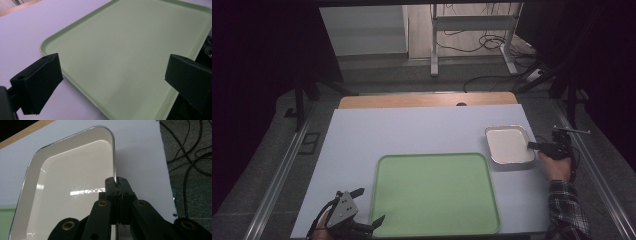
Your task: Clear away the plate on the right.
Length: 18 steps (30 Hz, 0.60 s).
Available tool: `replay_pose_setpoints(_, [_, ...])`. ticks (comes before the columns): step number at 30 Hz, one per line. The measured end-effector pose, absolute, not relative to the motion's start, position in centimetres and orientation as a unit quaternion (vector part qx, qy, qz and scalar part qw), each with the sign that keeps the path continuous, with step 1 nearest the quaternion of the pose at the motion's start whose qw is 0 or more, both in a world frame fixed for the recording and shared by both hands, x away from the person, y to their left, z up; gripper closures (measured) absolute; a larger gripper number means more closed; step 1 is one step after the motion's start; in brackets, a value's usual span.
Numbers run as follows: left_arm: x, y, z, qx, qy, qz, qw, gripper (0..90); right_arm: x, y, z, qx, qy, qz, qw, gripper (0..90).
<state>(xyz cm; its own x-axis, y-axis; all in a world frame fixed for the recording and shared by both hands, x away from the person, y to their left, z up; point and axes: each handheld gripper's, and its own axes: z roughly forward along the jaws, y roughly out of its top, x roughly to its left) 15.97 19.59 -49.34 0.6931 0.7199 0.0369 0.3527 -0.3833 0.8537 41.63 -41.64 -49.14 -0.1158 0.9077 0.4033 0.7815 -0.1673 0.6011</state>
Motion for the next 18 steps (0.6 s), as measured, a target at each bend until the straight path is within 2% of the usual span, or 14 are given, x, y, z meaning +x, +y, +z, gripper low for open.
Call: replay_pose_setpoints(18, [16.0,19.6,-49.3,0.806,0.332,0.207,0.445,1.0,39.6,-39.4,-48.2,0.632,0.663,0.395,0.067,88.9])
